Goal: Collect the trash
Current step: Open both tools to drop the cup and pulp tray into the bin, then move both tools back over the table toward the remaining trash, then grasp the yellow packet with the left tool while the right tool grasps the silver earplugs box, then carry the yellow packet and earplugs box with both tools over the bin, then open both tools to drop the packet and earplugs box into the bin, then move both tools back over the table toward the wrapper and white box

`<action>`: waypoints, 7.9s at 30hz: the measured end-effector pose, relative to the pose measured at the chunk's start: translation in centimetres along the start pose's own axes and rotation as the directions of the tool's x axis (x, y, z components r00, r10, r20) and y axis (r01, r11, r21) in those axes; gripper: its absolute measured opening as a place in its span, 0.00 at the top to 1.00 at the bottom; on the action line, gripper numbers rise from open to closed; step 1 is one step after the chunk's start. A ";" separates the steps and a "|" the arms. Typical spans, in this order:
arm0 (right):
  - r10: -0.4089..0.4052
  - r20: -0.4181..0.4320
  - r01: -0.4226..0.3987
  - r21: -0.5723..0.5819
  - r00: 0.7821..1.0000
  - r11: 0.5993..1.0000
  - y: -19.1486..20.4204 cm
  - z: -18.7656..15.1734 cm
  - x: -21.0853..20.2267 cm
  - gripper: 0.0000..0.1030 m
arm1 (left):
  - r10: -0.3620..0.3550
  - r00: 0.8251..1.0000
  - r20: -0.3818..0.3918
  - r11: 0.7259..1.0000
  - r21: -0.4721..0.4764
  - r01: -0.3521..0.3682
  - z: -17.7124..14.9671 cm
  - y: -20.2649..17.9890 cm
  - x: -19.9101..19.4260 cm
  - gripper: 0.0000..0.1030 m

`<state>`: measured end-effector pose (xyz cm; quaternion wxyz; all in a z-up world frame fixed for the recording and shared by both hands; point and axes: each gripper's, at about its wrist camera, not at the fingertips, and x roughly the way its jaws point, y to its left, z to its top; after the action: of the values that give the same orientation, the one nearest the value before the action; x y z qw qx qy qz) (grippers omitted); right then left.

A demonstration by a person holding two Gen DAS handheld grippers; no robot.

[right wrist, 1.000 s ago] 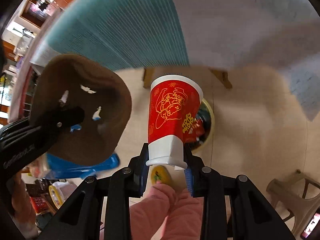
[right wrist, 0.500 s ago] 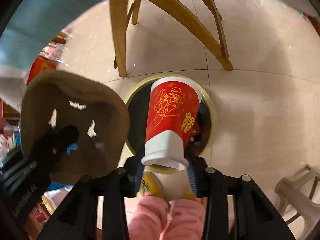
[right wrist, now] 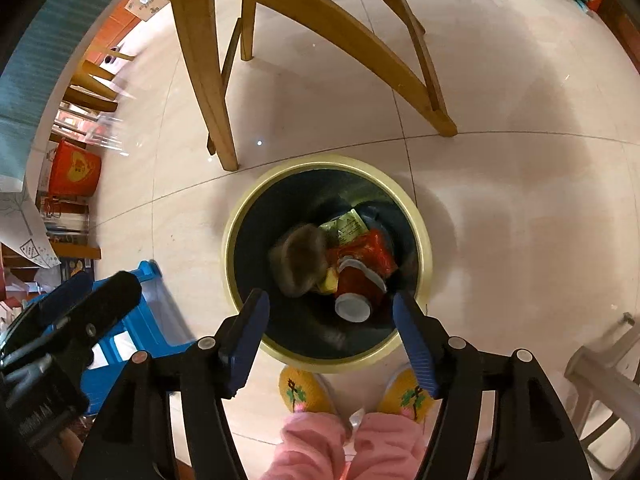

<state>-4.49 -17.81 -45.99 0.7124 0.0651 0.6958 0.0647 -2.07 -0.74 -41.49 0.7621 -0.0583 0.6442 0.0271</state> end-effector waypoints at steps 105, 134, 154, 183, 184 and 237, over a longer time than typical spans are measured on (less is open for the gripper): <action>0.014 0.206 0.064 -0.368 0.978 0.928 13.7 47.8 -25.2 0.19 | 0.092 0.991 -0.094 0.957 -0.267 -0.114 40.4 4.4 -18.7 0.21; 0.268 0.281 -0.199 -0.251 0.921 0.947 10.1 34.2 -36.2 0.38 | -0.231 0.957 0.178 0.941 -0.208 0.266 29.0 5.7 -33.3 1.00; 0.268 0.355 -0.225 -0.159 0.896 0.961 14.5 6.8 -41.0 0.38 | -0.358 0.920 0.160 0.926 0.191 0.327 10.3 7.0 -41.0 1.00; 0.087 -0.120 -0.091 -0.034 0.989 0.995 2.0 -2.0 -6.5 0.37 | -0.229 0.964 -0.134 0.970 0.048 0.237 -0.4 0.5 -8.2 1.00; 0.082 -0.126 -0.086 -0.030 0.989 0.996 1.7 -1.7 -5.2 0.36 | -0.228 0.963 -0.142 0.971 0.042 0.236 -0.4 0.4 -6.1 1.00; -0.011 0.153 0.025 -0.084 0.988 0.996 8.0 1.1 -25.0 0.19 | -0.098 0.994 0.048 0.988 0.121 0.092 0.7 2.8 -26.1 0.35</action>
<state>-4.01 -14.56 -19.94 0.7661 0.0328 0.6364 0.0830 -6.07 3.00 -15.81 0.7818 -0.0428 0.6203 -0.0461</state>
